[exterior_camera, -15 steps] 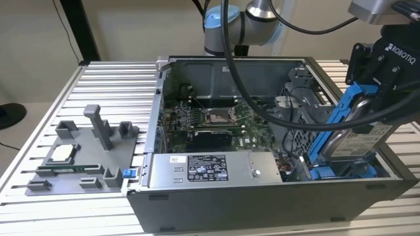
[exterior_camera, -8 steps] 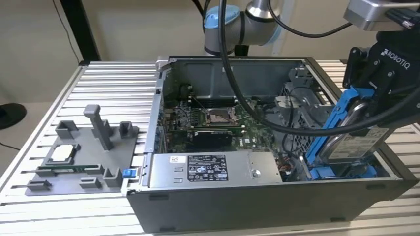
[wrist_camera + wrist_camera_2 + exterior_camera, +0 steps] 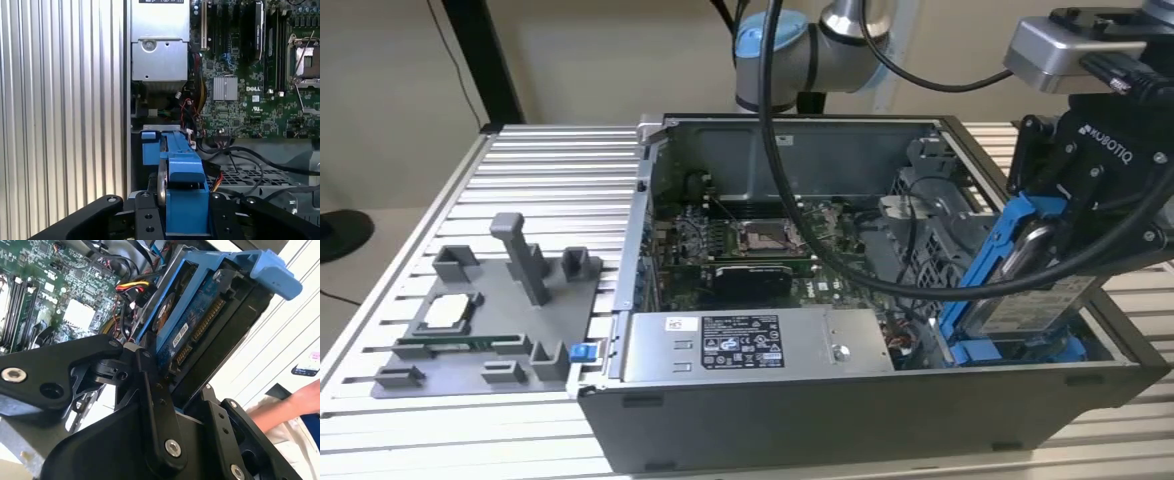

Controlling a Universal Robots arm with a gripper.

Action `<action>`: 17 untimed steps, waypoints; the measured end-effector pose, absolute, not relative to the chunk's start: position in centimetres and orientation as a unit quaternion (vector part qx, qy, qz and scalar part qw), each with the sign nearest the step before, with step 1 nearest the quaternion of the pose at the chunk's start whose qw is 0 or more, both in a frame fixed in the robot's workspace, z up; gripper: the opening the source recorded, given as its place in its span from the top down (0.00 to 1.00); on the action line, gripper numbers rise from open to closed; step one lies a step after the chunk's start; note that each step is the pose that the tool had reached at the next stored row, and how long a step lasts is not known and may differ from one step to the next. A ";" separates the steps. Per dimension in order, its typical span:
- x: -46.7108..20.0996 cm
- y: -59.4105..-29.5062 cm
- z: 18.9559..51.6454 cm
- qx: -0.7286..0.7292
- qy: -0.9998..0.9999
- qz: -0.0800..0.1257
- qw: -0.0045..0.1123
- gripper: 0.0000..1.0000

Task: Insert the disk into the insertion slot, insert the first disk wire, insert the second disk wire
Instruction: 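Insert the disk into the insertion slot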

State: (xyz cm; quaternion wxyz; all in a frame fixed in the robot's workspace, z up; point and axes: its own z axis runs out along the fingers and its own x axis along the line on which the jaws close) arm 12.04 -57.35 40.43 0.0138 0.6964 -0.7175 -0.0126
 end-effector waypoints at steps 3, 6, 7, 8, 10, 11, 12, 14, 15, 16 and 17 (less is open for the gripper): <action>12.0 -57.3 40.0 0.696 -0.718 -0.013 0.014 1.00; 12.0 -57.3 39.5 0.696 -0.718 -0.013 0.014 1.00; 12.0 -57.3 39.4 0.696 -0.718 -0.013 0.014 1.00; 12.0 -57.3 39.3 0.696 -0.718 -0.013 0.014 1.00; 12.0 -57.3 39.1 0.696 -0.718 -0.013 0.014 1.00; 12.0 -57.3 39.0 0.696 -0.718 -0.013 0.014 1.00; 12.0 -57.3 39.0 0.696 -0.718 -0.013 0.014 1.00; 12.0 -57.3 38.9 0.696 -0.718 -0.013 0.014 1.00; 12.0 -57.3 38.9 0.696 -0.718 -0.013 0.014 1.00; 12.0 -57.4 38.9 0.696 -0.718 -0.012 0.014 0.00; 12.0 -57.3 38.9 0.696 -0.718 -0.013 0.014 0.00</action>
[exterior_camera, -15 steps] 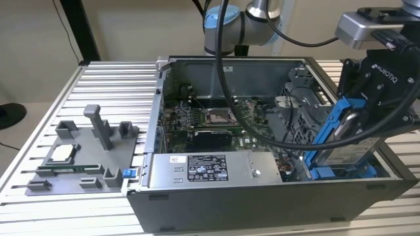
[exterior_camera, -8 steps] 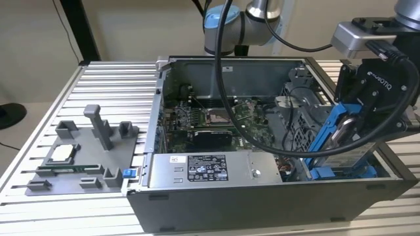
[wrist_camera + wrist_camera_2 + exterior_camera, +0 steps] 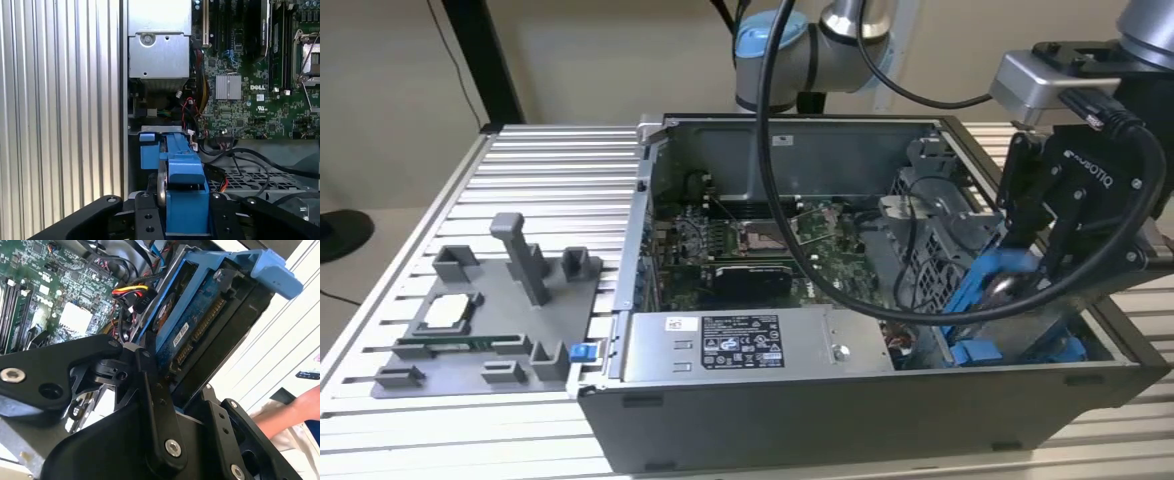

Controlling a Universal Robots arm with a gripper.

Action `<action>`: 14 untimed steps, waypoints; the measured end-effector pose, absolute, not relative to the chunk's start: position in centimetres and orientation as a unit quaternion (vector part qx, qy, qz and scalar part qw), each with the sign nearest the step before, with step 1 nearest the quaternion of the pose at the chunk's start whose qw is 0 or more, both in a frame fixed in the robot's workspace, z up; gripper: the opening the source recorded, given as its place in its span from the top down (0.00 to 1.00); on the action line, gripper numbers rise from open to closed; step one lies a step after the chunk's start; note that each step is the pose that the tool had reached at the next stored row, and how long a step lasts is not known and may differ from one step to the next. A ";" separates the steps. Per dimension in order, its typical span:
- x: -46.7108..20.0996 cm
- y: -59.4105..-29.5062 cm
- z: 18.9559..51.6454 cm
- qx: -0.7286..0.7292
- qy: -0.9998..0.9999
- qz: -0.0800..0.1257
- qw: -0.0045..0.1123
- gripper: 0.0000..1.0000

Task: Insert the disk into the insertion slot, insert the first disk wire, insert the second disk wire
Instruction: 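Insert the disk into the insertion slot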

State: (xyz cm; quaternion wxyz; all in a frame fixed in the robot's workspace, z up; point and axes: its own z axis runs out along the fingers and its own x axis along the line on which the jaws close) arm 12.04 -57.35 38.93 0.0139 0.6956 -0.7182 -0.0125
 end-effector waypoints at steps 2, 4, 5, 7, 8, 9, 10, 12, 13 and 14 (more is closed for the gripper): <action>12.0 -57.3 38.9 0.696 -0.718 -0.013 0.014 0.00; 12.0 -57.3 38.9 0.696 -0.718 -0.013 0.014 0.00; 12.0 -57.3 38.9 0.696 -0.718 -0.013 0.014 0.00; 12.0 -57.3 38.9 0.696 -0.718 -0.013 0.014 0.00; 12.0 -57.3 38.9 0.696 -0.718 -0.013 0.014 0.00; 12.0 -57.3 38.9 0.696 -0.718 -0.013 0.014 0.00; 12.0 -57.3 38.9 0.696 -0.718 -0.013 0.014 0.00; 12.1 -57.3 38.9 0.696 -0.718 -0.013 0.014 0.00; 12.1 -57.3 38.9 0.696 -0.718 -0.013 0.014 0.00; 12.2 -57.3 38.9 0.696 -0.718 -0.013 0.014 0.00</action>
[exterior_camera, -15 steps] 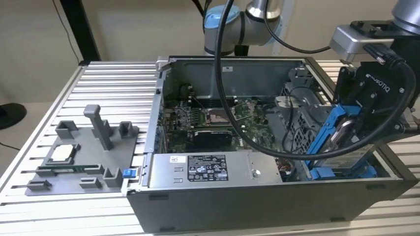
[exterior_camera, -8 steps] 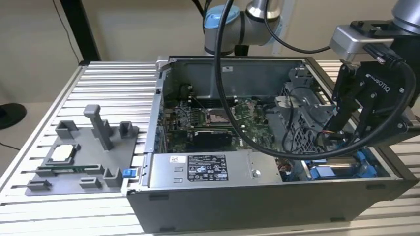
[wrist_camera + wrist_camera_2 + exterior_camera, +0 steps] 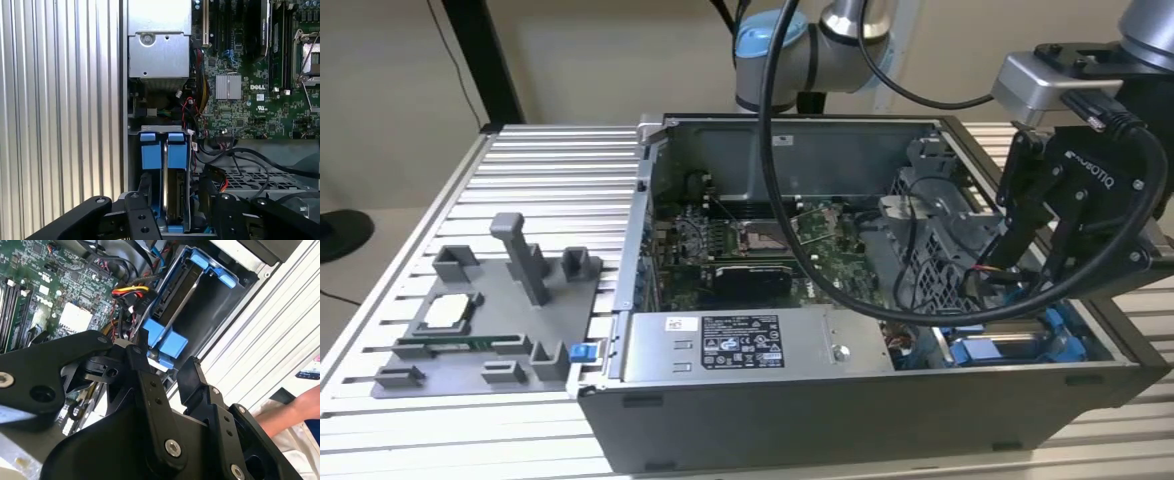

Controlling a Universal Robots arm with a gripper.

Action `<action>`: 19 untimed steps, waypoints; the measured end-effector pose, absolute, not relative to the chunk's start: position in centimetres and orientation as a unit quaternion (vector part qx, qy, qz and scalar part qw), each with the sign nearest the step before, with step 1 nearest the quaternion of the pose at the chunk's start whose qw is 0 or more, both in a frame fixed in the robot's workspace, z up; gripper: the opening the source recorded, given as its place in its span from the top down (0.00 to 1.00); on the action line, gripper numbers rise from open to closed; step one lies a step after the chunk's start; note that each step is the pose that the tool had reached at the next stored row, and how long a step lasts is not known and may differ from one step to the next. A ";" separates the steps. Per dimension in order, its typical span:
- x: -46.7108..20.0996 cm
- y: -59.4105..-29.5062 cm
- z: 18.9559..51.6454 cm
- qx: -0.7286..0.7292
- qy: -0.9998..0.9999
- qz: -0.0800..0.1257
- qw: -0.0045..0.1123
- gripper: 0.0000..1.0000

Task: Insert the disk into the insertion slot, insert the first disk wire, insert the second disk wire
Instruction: 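Insert the disk into the insertion slot, then insert the first disk wire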

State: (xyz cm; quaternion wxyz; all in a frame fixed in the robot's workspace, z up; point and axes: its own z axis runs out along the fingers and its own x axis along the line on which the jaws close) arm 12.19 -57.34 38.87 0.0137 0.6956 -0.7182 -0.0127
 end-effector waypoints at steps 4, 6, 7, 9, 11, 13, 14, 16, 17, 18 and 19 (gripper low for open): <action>12.6 -57.3 38.8 0.696 -0.718 -0.013 0.014 0.00; 12.8 -57.2 38.8 0.696 -0.718 -0.013 0.014 0.00; 12.9 -57.2 38.8 0.696 -0.718 -0.013 0.014 0.00; 13.1 -57.2 38.8 0.696 -0.718 -0.013 0.014 0.00; 13.4 -57.2 38.8 0.696 -0.718 -0.013 0.014 0.00; 13.7 -57.2 38.8 0.696 -0.718 -0.013 0.014 0.00; 13.8 -57.2 38.8 0.696 -0.718 -0.013 0.014 0.00; 14.0 -57.2 38.7 0.696 -0.718 -0.013 0.014 0.00; 14.2 -57.2 38.7 0.696 -0.718 -0.013 0.014 0.00; 14.2 -57.2 38.7 0.696 -0.718 -0.013 0.014 0.00; 14.3 -57.2 38.7 0.696 -0.718 -0.013 0.014 0.00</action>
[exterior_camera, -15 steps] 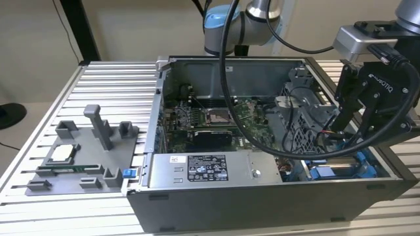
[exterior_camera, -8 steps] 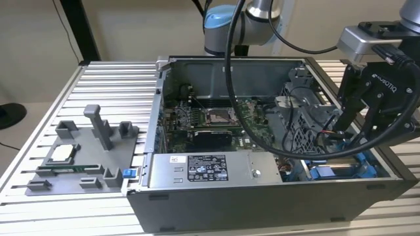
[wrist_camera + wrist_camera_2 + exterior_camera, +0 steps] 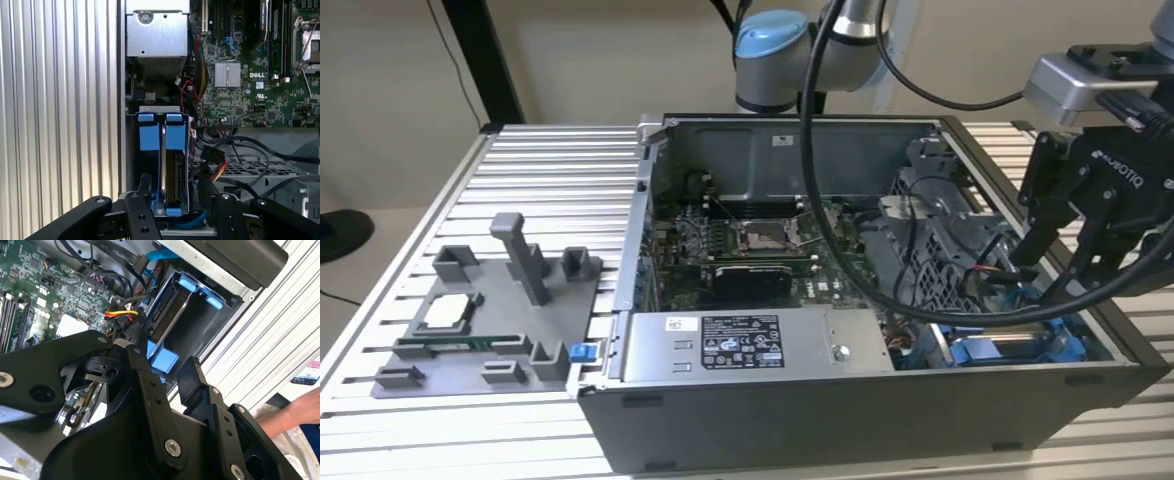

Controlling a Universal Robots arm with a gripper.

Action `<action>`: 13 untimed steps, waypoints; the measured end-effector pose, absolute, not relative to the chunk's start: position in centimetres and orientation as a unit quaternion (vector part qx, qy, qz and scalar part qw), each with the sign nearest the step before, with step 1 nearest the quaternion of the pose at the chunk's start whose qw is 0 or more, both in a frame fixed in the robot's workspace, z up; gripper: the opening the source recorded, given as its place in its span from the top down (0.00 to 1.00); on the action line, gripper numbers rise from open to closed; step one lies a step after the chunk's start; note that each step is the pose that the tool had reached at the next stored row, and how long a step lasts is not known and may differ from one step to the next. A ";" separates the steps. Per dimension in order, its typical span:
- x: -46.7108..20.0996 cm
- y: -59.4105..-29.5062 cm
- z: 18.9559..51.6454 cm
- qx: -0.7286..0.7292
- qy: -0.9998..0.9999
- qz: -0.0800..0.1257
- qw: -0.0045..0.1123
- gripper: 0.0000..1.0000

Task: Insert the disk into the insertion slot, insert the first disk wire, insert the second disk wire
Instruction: 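Insert the first disk wire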

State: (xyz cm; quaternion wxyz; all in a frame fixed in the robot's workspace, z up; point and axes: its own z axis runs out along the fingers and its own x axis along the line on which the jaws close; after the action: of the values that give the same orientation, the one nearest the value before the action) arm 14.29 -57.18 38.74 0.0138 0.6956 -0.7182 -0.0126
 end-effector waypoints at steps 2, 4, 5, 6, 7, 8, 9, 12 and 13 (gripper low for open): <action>14.3 -57.2 38.7 0.696 -0.718 -0.013 0.014 0.00; 14.3 -57.1 38.7 0.696 -0.718 -0.013 0.014 0.00; 14.3 -57.1 38.7 0.696 -0.718 -0.013 0.014 0.00; 14.3 -57.0 38.7 0.696 -0.718 -0.013 0.014 0.00; 14.3 -56.8 38.7 0.696 -0.718 -0.013 0.014 0.00; 14.3 -56.7 38.7 0.696 -0.718 -0.013 0.014 0.00; 14.3 -56.6 38.7 0.696 -0.718 -0.013 0.014 0.00; 14.3 -56.0 38.7 0.695 -0.718 -0.013 0.014 0.00; 14.3 -55.9 38.7 0.695 -0.718 -0.013 0.014 0.00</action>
State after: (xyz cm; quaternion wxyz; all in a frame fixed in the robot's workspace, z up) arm 14.30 -55.86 38.67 0.0138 0.6954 -0.7184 -0.0126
